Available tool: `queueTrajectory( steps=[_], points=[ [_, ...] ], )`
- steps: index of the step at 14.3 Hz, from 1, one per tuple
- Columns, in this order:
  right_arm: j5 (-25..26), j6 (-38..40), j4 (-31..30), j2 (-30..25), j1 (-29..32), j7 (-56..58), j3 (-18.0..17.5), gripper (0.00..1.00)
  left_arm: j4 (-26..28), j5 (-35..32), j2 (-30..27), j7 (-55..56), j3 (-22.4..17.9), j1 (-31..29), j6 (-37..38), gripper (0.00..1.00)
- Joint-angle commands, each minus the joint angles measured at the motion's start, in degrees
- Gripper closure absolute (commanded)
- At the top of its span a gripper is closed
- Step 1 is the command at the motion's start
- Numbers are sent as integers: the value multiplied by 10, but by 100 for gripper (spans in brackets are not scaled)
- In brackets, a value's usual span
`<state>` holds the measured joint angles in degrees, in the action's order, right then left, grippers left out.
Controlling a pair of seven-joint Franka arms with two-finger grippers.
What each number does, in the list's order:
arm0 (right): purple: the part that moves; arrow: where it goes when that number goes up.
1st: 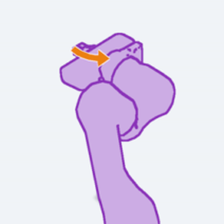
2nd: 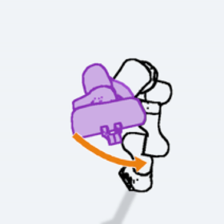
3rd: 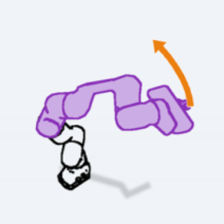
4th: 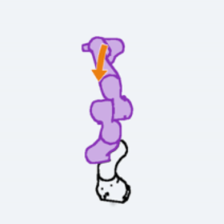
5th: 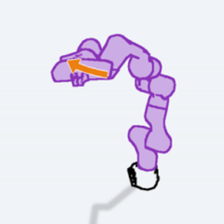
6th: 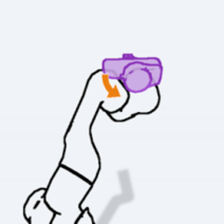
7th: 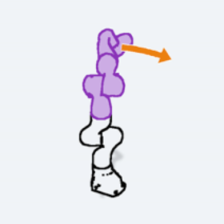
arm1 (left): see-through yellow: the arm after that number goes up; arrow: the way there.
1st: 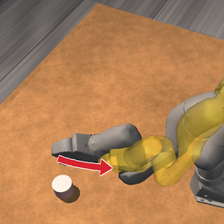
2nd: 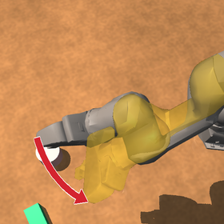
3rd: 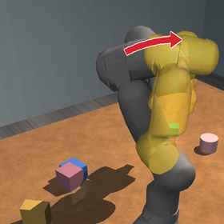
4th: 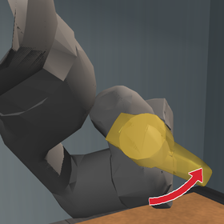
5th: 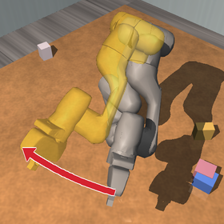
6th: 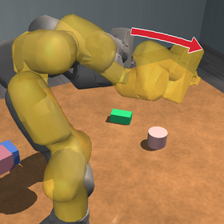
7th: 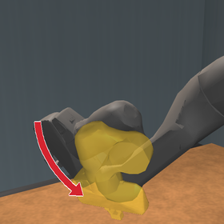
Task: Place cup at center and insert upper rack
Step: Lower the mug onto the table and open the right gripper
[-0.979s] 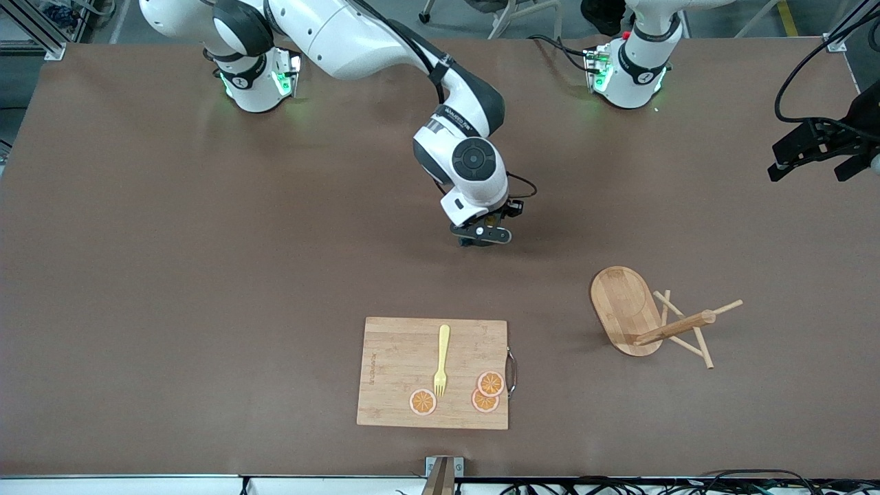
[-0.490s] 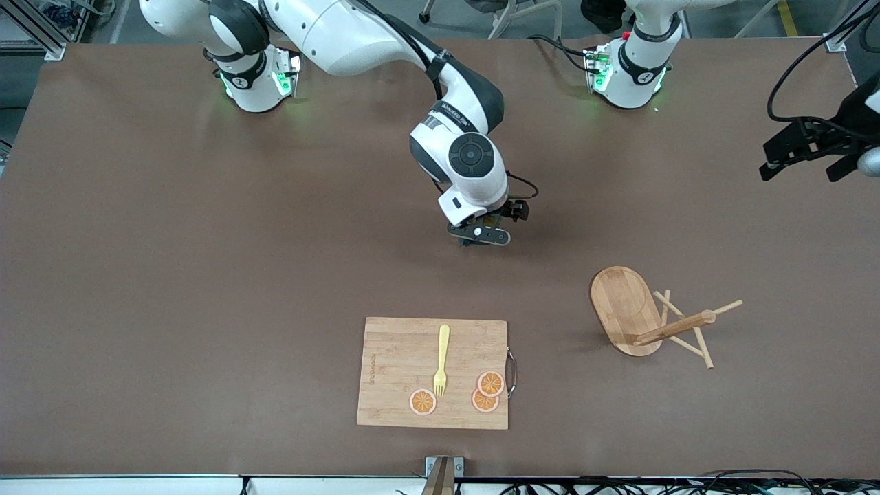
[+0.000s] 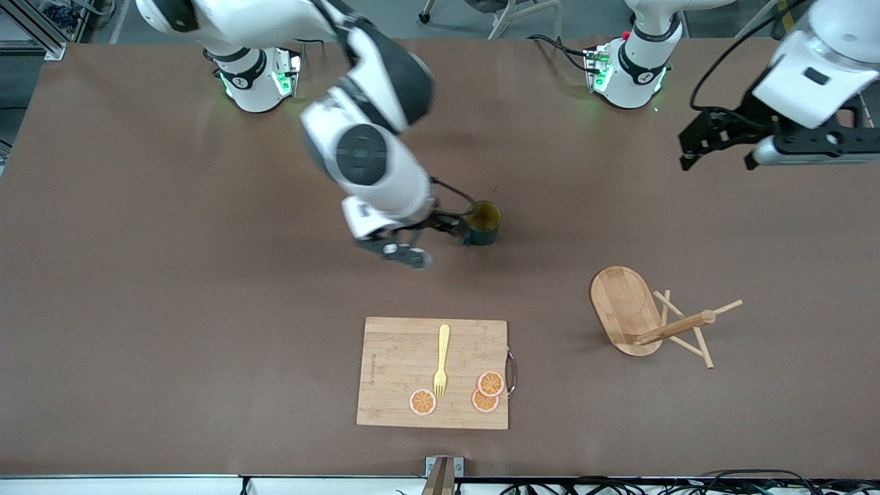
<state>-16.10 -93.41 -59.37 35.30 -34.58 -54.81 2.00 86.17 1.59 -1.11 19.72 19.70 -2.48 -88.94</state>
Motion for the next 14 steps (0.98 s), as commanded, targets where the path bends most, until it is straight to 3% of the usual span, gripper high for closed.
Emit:
queueTrajectory(
  steps=[1, 4, 7, 11, 14],
  points=[
    [18, 70, -31, -58, 83, 56, -14, 0, 4, 6, 0, 79, 52, -2, 8, 0],
    [81, 110, -30, -94, 156, 140, -15, 0, 20, 1, 11, 201, 139, -1, -22, 0],
    [88, 141, -30, -112, 238, 256, -15, 0, 22, -21, 42, 317, 204, 15, -61, 0],
    [91, 147, -39, -138, 325, 424, -6, 0, 17, -114, 132, 522, 211, 136, -136, 0],
    [93, 130, -120, -210, 385, 542, -4, 0, -12, -183, 216, 676, 208, 214, -170, 0]
  ],
)
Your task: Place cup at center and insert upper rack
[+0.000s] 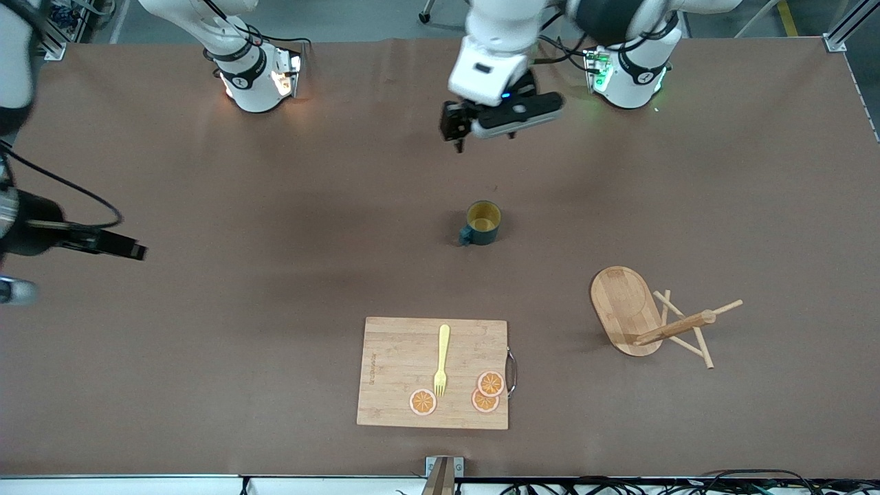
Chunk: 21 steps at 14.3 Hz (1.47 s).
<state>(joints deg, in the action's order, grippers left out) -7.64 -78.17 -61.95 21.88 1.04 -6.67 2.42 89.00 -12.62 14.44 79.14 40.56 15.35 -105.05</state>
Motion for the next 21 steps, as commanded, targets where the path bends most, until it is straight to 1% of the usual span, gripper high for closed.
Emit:
queueTrajectory(
  steps=[1, 2, 3, 4, 5, 7, 10, 11, 12, 14, 15, 17, 18, 21],
  points=[
    [22, -47, -127, -102, 43, 81, -8, 0, -58, -53, 86, 139, -3, 57, -9, 0],
    [36, -71, -152, -121, 49, 103, -9, 0, -72, -74, 113, 189, -7, 77, -9, 0],
    [44, -92, -164, -133, 55, 125, -9, 0, -78, -99, 129, 211, -11, 97, -9, 0],
    [43, -100, -164, -134, 66, 133, -13, 0, -79, -118, 141, 218, -20, 116, -9, 0],
    [40, -102, -165, -134, 73, 132, -18, 0, -80, -127, 154, 225, -38, 135, -12, 0],
    [44, -109, -165, -134, 65, 126, -19, 0, -95, -137, 182, 262, -101, 207, -16, 0],
    [56, -124, -181, -133, 52, 126, -18, 0, -99, -166, 211, 349, -233, 340, -16, 0],
    [61, -127, -189, -134, 52, 126, -19, 0, -100, -173, 218, 373, -259, 365, -16, 0],
    [62, -128, -191, -135, 52, 125, -19, 0, -99, -184, 225, 389, -277, 385, -16, 0],
    [62, -125, -196, -141, 53, 116, -18, 0, -100, -208, 243, 405, -283, 392, -16, 0],
    [62, -128, -209, -150, 54, 111, -18, 0, -99, -232, 254, 415, -283, 395, -16, 0],
    [65, -131, -216, -156, 55, 108, -17, 0, -98, -308, 277, 482, -283, 412, -16, 0],
    [68, -130, -216, -156, 56, 108, -16, 0, -96, -332, 284, 521, -282, 413, -16, 0],
    [73, -130, -216, -157, 56, 108, -15, 0, -98, -346, 313, 538, -283, 415, -16, 0]
  ],
)
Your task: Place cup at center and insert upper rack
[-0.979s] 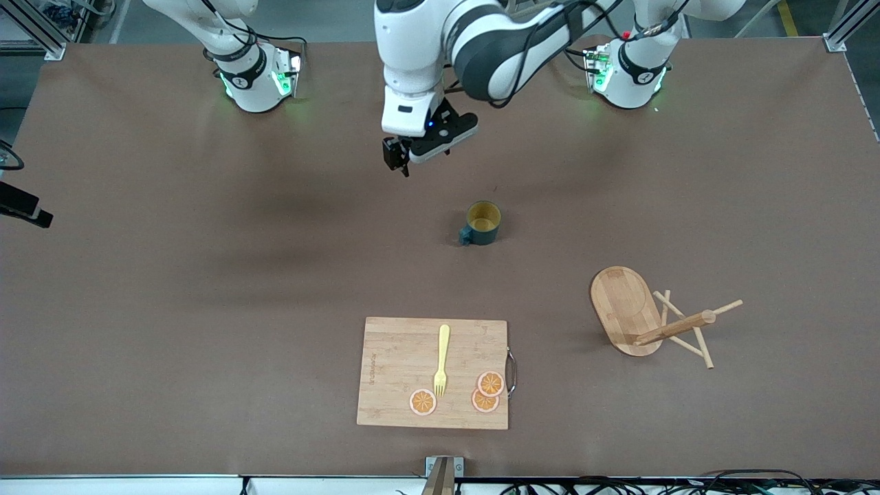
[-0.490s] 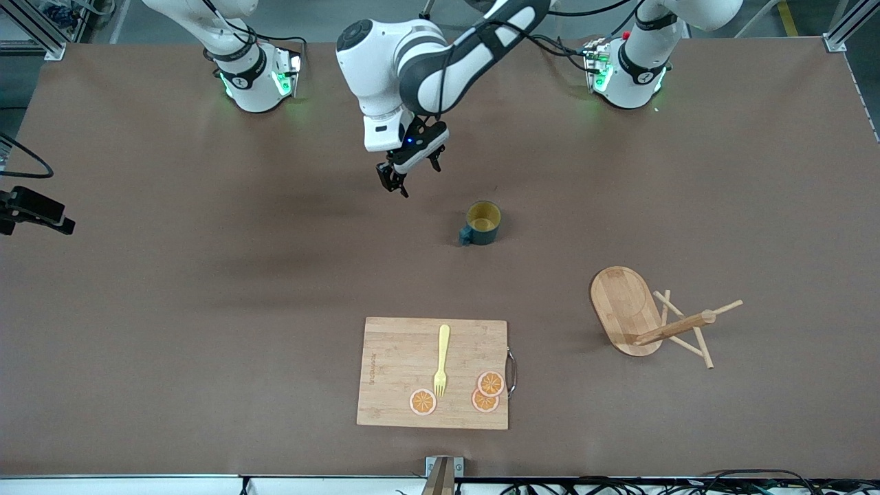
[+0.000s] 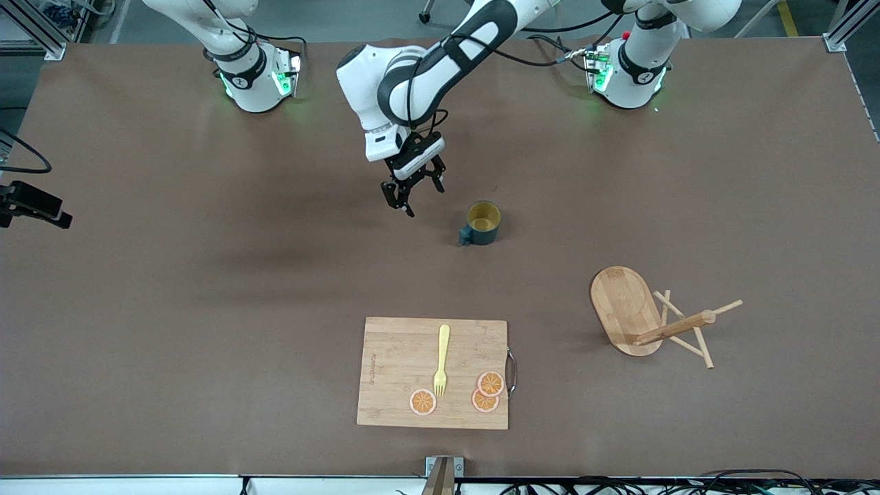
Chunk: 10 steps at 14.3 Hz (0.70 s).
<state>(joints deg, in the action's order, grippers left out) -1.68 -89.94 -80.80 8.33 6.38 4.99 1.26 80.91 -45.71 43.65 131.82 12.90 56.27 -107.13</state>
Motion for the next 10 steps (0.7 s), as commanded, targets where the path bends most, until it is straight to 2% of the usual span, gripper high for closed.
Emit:
queueTrajectory(
  steps=[1, 8, 10],
  points=[
    [13, -14, -27, -21, 3, -9, -5, 0, -17, -24, 29, 10, -6, 7, 4, 0],
    [9, -29, -21, -14, 0, -25, -6, 0, -31, -104, 85, 9, -15, 26, 11, 0],
    [5, -29, -17, -13, 3, -26, -6, 0, -51, -104, 107, 7, -78, 78, 11, 0]
  ],
)
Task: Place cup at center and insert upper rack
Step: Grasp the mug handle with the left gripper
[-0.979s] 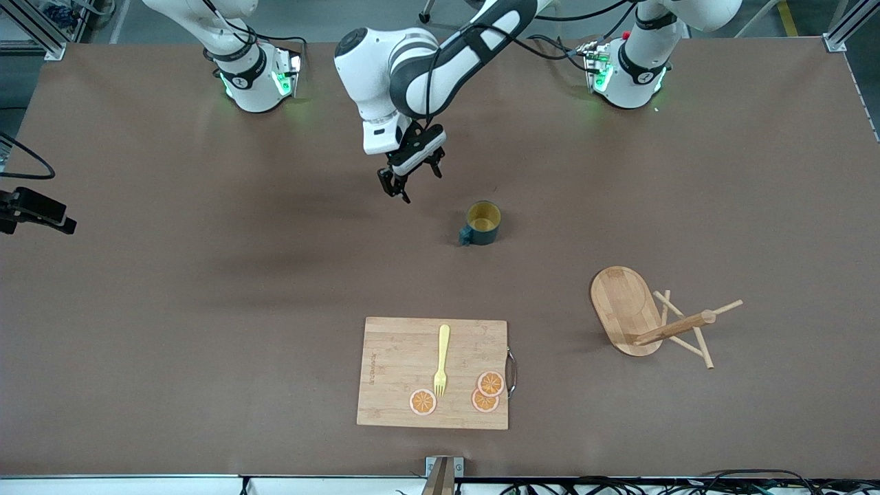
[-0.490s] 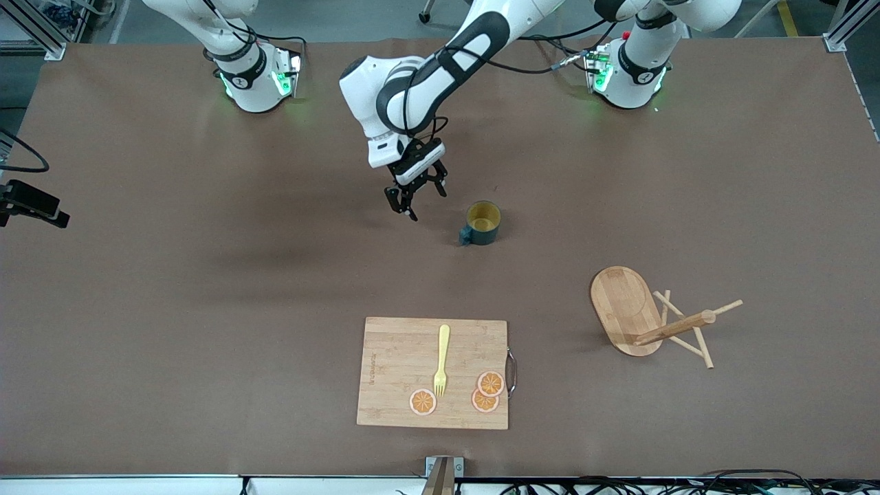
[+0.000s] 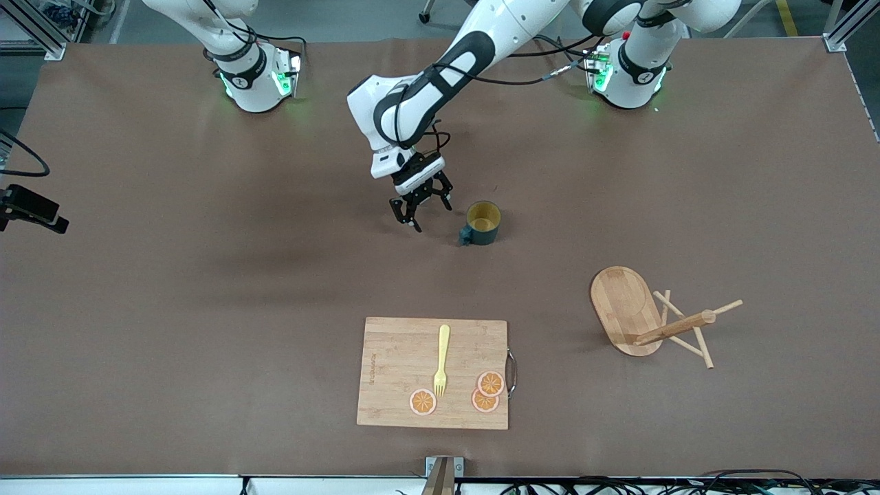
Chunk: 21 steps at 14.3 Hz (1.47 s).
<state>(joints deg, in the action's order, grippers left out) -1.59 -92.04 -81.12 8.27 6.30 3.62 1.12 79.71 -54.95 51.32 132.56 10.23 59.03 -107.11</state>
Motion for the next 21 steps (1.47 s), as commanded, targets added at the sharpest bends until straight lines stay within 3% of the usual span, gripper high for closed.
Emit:
queueTrajectory(
  steps=[1, 13, 19, 21],
  points=[
    [3, -7, -13, -12, 6, -10, -3, 0, -43, -9, 40, 0, -82, 73, 12, 0],
    [3, -22, -13, -8, 3, -12, -5, 0, -71, -12, 76, -3, -138, 93, 25, 2],
    [3, -21, -11, -8, 1, -12, -4, 0, -76, -12, 90, -13, -142, 101, 26, 17],
    [3, -21, -11, -8, 2, -12, -4, 0, -76, -12, 94, -36, -142, 101, 27, 17]
  ],
)
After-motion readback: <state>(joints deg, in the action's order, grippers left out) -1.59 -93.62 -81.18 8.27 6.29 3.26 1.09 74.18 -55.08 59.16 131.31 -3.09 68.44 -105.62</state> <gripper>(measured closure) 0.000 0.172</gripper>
